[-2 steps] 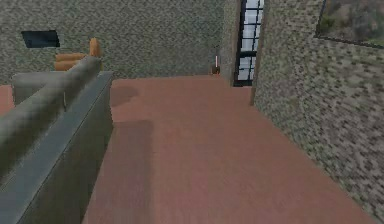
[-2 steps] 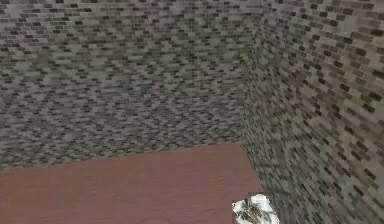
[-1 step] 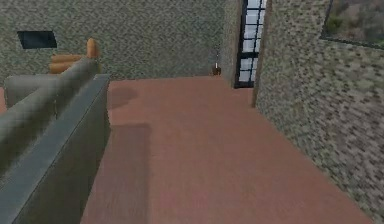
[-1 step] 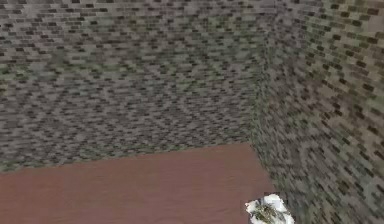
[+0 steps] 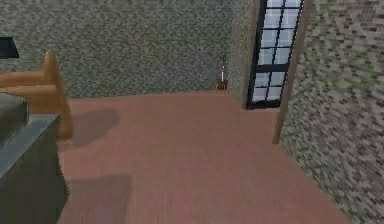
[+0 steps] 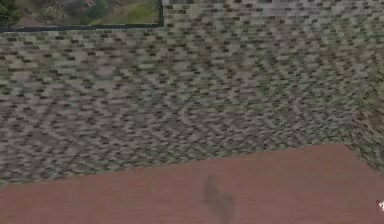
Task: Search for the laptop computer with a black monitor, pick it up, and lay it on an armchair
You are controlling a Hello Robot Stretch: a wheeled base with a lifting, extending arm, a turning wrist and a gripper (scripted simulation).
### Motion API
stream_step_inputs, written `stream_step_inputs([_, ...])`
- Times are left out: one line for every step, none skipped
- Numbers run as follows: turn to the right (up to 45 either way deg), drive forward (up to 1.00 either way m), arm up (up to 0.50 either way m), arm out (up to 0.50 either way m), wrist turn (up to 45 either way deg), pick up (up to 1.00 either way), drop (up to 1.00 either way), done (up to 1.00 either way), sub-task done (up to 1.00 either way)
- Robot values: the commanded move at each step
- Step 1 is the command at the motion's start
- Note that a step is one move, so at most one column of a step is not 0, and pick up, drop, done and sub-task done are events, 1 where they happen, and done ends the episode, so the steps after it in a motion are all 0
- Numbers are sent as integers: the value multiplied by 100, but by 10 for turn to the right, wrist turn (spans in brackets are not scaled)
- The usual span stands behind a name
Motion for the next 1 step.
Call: stream_step_inputs([0, 100, 0, 0, 0, 0, 0, 0, 0])
